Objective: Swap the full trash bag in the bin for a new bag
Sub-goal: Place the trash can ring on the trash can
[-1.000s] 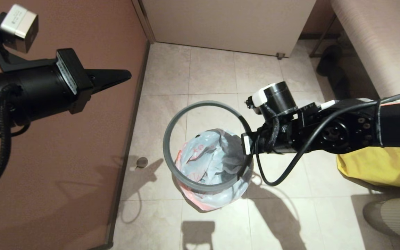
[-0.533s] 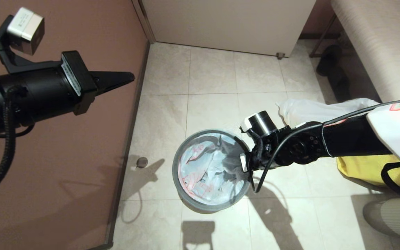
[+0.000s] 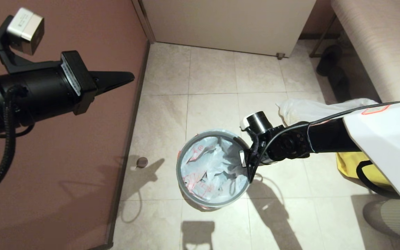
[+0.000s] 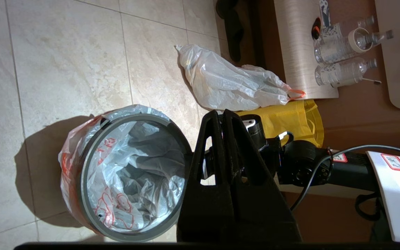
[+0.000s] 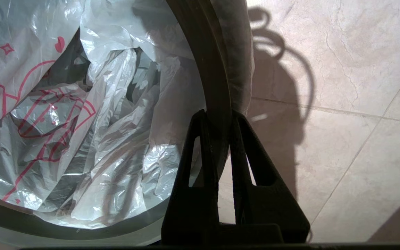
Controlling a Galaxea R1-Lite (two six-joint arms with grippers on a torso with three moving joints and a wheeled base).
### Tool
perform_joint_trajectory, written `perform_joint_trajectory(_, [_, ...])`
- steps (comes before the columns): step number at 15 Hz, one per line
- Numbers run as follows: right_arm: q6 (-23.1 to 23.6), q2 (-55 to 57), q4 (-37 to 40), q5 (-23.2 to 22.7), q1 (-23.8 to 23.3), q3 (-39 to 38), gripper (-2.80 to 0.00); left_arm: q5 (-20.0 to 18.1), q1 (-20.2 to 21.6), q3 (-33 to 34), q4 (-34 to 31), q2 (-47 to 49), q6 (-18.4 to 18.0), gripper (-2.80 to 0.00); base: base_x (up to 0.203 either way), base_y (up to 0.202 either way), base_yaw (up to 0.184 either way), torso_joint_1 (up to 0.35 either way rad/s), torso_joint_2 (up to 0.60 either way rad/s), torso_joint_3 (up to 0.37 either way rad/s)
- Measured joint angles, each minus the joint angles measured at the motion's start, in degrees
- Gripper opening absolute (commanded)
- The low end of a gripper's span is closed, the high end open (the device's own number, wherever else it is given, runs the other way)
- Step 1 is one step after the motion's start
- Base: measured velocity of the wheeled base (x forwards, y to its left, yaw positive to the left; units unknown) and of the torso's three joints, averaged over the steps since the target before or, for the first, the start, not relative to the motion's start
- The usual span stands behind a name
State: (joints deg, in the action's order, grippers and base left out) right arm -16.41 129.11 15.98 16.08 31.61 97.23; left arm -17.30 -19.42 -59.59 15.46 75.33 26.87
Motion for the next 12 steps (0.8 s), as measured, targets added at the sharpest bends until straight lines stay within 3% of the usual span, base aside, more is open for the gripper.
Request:
perform_joint_trajectory(7, [0.3, -2.5, 11.6, -1.3, -0.4, 5.4, -2.80, 0.0, 0.0, -0.1, 0.0, -0.3, 0.0, -2.80, 0.000, 0.000, 0.000, 0.000, 0.00, 0.000])
perform_joint_trajectory(12, [0.3, -0.4, 12.3, -1.3, -0.6, 10.2, -2.80, 0.0, 0.0, -0.1, 0.0, -0.3, -0.1, -2.80, 0.000, 0.000, 0.000, 0.000, 0.00, 0.000])
